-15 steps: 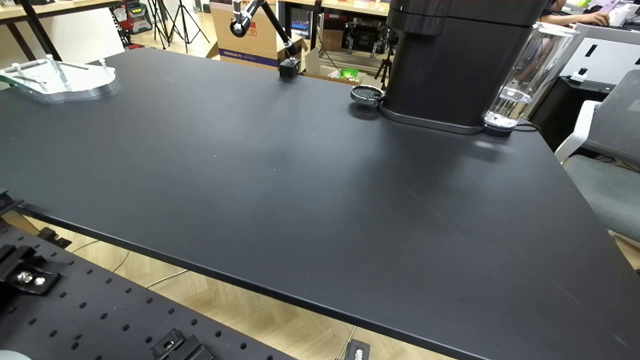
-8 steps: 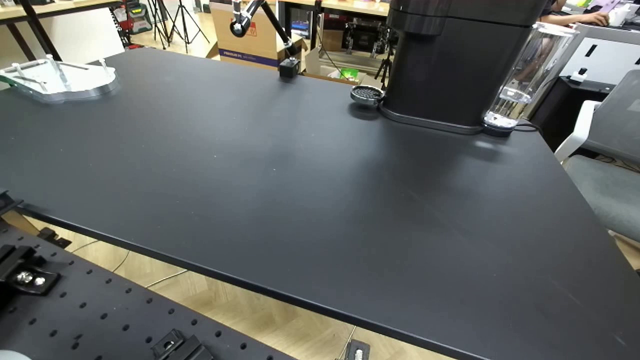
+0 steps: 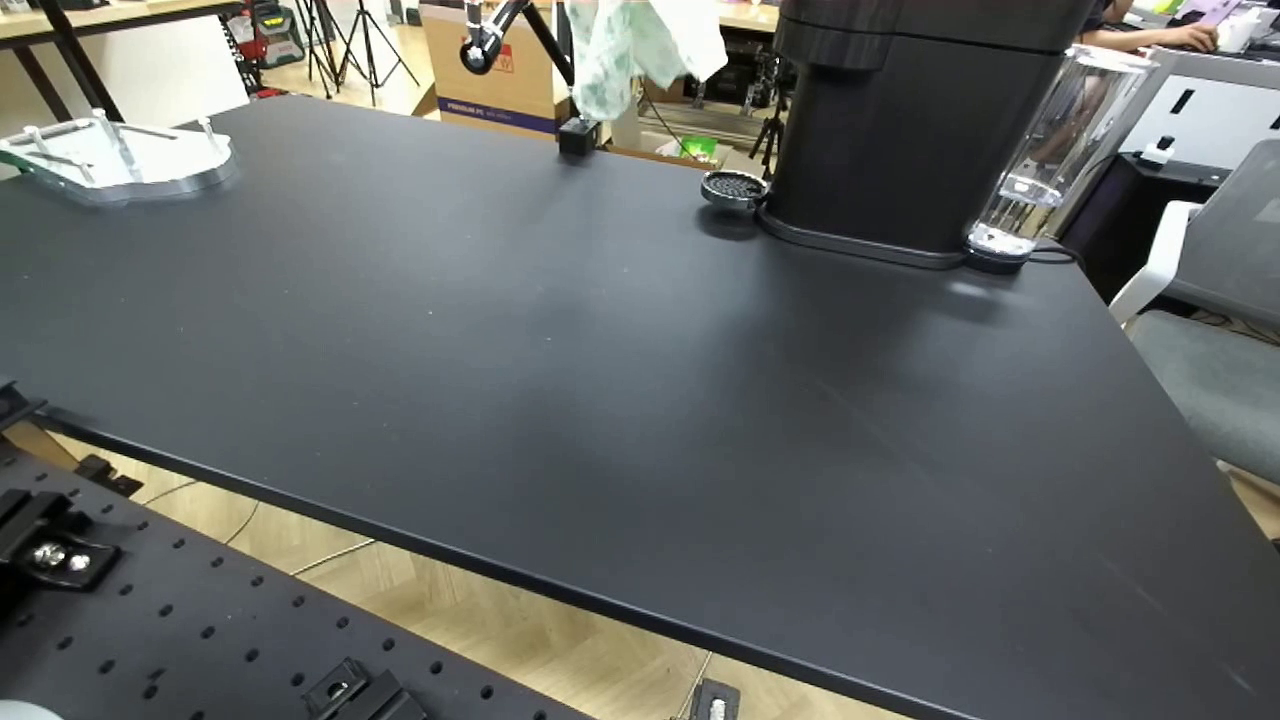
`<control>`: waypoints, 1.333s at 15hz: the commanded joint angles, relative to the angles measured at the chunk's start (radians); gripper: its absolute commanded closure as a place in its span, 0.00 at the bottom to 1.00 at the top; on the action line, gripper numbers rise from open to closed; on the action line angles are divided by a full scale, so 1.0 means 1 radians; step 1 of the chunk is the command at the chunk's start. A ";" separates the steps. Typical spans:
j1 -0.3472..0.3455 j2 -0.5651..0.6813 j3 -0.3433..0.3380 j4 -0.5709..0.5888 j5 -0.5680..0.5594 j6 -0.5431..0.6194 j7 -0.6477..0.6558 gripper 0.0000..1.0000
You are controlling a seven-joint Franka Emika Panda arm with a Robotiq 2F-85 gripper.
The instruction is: Put the cloth on the table
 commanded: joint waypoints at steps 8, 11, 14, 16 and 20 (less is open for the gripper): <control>-0.058 -0.085 -0.044 -0.529 -0.017 0.466 -0.032 0.99; -0.063 -0.061 -0.042 -0.590 -0.051 0.586 -0.027 0.99; -0.071 -0.053 -0.045 -0.609 -0.068 0.611 -0.025 0.72; -0.076 -0.059 -0.048 -0.613 -0.070 0.606 -0.023 0.60; -0.078 -0.094 -0.053 -0.624 -0.042 0.554 -0.042 0.31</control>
